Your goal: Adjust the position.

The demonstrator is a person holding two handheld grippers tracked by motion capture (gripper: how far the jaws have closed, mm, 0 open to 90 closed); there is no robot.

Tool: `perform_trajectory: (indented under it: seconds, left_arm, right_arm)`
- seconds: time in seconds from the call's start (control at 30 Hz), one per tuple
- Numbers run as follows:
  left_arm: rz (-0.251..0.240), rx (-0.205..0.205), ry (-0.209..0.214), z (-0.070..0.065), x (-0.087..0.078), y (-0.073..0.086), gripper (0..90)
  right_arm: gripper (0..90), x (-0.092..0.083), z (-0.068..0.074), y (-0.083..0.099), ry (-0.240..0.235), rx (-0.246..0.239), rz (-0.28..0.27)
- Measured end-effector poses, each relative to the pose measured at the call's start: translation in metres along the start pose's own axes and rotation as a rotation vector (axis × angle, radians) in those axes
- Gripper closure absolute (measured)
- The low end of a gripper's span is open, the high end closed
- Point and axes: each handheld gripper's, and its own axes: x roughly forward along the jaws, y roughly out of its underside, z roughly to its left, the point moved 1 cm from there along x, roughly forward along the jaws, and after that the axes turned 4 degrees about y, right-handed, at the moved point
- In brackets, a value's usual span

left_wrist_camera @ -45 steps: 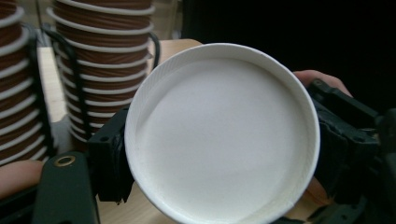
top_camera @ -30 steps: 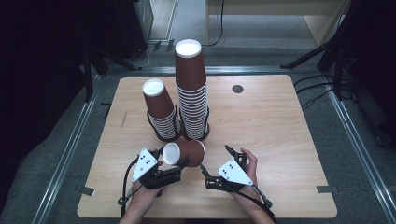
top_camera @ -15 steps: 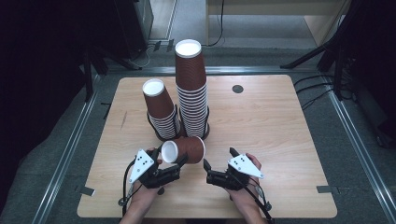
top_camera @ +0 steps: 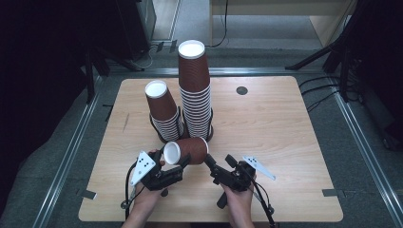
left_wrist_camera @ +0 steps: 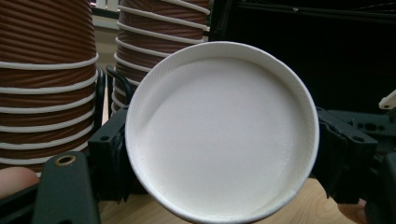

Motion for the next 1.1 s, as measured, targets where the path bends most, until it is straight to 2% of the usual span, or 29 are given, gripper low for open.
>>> perform_trajectory:
  seconds: [0.1, 0.13, 0.2, 0.3, 0.43, 0.53, 0.57, 0.93, 1.1]
  left_arm:
    - [-0.001, 0.0, 0.001, 0.0, 0.0, 0.0, 20.8]
    - [-0.002, 0.0, 0.0, 0.0, 0.0, 0.0, 20.8]
    - [-0.002, 0.001, 0.0, 0.0, 0.0, 0.0, 20.8]
    - [-0.005, 0.003, 0.001, 0.0, 0.0, 0.001, 20.7]
    - [-0.01, 0.009, 0.0, 0.0, 0.0, 0.002, 20.7]
    - [-0.018, 0.012, -0.001, 0.0, 0.0, 0.002, 20.7]
    - [-0.02, 0.012, -0.001, -0.001, 0.0, 0.002, 20.7]
    - [-0.032, 0.031, 0.005, -0.004, 0.001, 0.007, 20.7]
    - [-0.032, 0.046, 0.001, -0.006, 0.003, 0.008, 20.7]
  right_arm:
    - [0.0, 0.002, 0.005, 0.004, -0.037, 0.09, 0.005]
    - [0.0, 0.002, 0.006, 0.004, -0.042, 0.11, 0.006]
    - [0.0, 0.003, 0.007, 0.006, -0.05, 0.18, 0.016]
    - [0.0, 0.004, 0.006, 0.008, -0.068, 0.324, 0.043]
    - [0.0, 0.006, 0.006, 0.011, -0.091, 0.459, 0.074]
    - [0.0, 0.008, 0.006, 0.014, -0.118, 0.591, 0.094]
    - [0.0, 0.009, 0.007, 0.014, -0.122, 0.62, 0.1]
    - [0.0, 0.019, 0.013, 0.025, -0.141, 0.845, 0.142]
    - [0.0, 0.023, 0.015, 0.026, -0.157, 0.939, 0.135]
